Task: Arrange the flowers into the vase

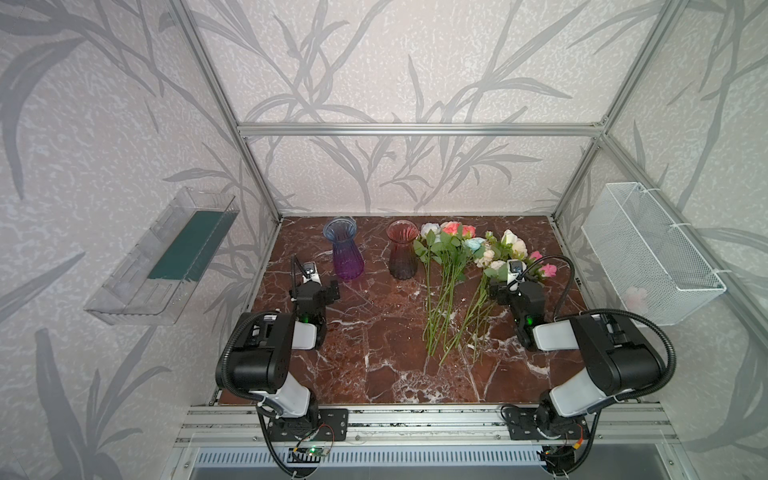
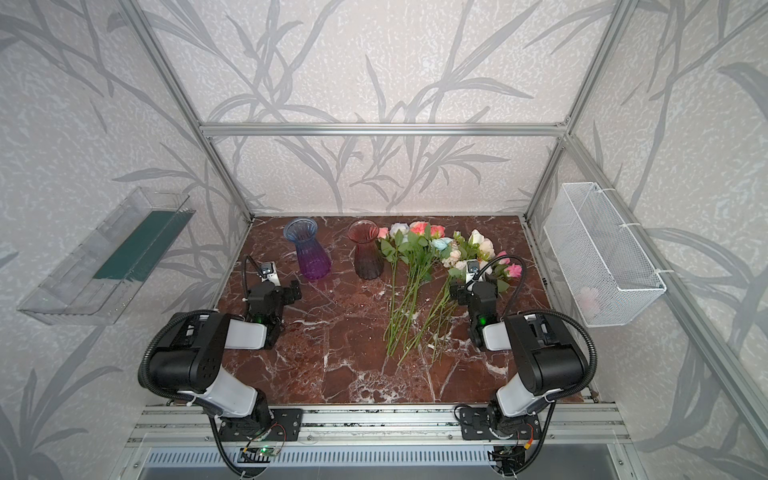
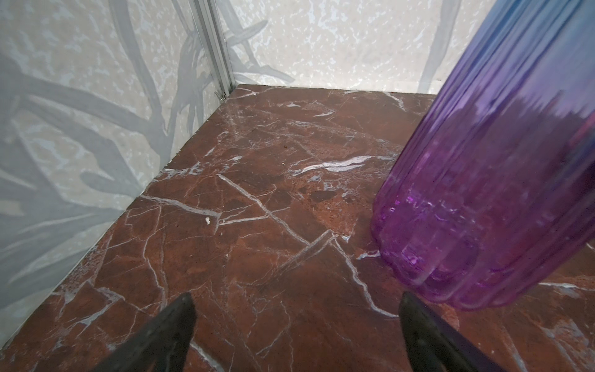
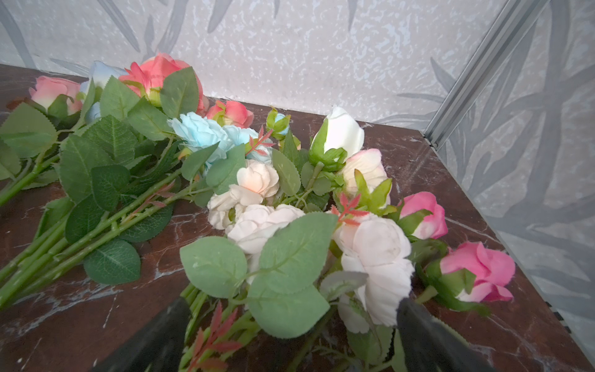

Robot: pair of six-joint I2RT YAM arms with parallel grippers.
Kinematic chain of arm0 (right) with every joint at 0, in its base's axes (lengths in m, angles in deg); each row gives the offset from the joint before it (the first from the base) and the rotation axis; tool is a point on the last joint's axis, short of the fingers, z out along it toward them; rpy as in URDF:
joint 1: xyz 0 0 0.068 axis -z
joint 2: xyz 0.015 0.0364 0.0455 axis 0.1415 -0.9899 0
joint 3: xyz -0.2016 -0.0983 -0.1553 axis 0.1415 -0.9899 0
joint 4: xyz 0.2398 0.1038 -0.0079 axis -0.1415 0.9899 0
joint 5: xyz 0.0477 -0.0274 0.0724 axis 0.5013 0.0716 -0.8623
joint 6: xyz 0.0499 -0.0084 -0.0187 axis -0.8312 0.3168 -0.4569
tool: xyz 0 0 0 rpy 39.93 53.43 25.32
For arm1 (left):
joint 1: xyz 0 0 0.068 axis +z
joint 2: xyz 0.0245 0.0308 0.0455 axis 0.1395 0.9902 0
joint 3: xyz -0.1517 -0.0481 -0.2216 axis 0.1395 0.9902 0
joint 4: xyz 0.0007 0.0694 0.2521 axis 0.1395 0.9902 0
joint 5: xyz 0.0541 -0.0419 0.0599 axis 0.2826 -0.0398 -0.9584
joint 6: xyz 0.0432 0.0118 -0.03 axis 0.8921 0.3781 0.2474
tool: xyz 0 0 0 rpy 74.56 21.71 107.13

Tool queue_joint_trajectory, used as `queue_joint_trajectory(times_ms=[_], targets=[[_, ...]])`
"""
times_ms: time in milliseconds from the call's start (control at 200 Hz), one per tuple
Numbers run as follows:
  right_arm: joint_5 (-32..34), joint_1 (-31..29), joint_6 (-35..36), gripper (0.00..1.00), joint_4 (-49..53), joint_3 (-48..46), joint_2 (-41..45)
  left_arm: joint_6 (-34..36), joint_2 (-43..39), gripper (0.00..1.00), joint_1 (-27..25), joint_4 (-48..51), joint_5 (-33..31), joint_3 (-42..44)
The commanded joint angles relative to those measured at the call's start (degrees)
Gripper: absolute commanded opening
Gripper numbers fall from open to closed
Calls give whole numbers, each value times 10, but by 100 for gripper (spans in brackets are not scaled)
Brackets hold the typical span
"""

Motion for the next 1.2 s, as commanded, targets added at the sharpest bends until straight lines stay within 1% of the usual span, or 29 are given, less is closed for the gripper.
queue_joint_trajectory(times_ms=[0,90,185,240,285,335,380,425,485,540,590,655,685,710,735,765,795,835,855,875,900,920,940,975,1005,1035,1060,1105,1195], targets=[[-2,-1,5,99,-8,-1,-2,5,-12,99,2,-2,5,-7],[-5,1,2,99,-4,1,-2,4,-13,99,2,-5,5,-5],[-4,1,2,99,-5,0,-2,-1,-35,99,1,-14,-19,6],[21,-4,2,99,-2,1,3,0,-93,99,-5,22,-35,13],[48,-10,2,99,7,2,16,2,-150,99,-6,80,-34,9],[74,-18,5,99,36,9,37,6,-222,99,-9,166,-28,-5],[93,-31,14,99,82,23,63,19,-285,99,-10,240,-1,-19],[118,-46,25,99,131,42,94,16,-343,99,-10,296,16,-30],[156,-71,40,99,207,72,135,-5,-415,99,-11,347,12,-35],[176,-88,36,99,283,105,169,-16,-477,99,-10,378,0,-33],[200,-102,6,99,378,149,196,-32,-527,99,-10,414,-12,-37],[219,-113,-68,99,519,213,225,-68,-578,99,-10,467,-27,-54],[204,-113,-104,99,584,241,237,-83,-593,99,-10,483,-31,-63],[181,-113,-117,99,621,259,246,-93,-603,99,-10,500,-32,-73],[152,-113,-116,99,640,272,257,-108,-612,99,-10,522,-37,-87],[121,-113,-129,99,645,277,270,-148,-614,99,-10,544,-53,-106],[116,-112,-171,99,647,274,288,-199,-612,99,-10,589,-76,-133],[133,-106,-255,99,657,264,315,-268,-605,99,-9,671,-104,-177],[128,-97,-289,99,661,259,330,-295,-599,99,-9,713,-112,-199],[96,-85,-301,99,656,253,345,-317,-592,99,-9,747,-114,-217],[32,-65,-303,100,639,246,359,-327,-585,99,-9,779,-109,-240],[-10,-51,-310,94,631,244,365,-321,-580,99,-8,792,-93,-254],[-33,-41,-321,88,637,251,367,-306,-577,99,-8,799,-71,-265],[-46,-36,-330,79,676,279,358,-271,-575,99,-8,798,-21,-276],[-52,-36,-319,72,717,315,341,-253,-575,99,-8,779,3,-276],[-68,-36,-307,65,751,349,319,-263,-578,99,-8,755,10,-271],[-79,-36,-305,60,784,380,299,-285,-579,99,-7,732,18,-265],[-106,-36,-305,53,831,428,264,-293,-570,99,-3,697,54,-267],[-145,-48,-303,44,882,497,199,-311,-494,99,-2,736,101,-346]])
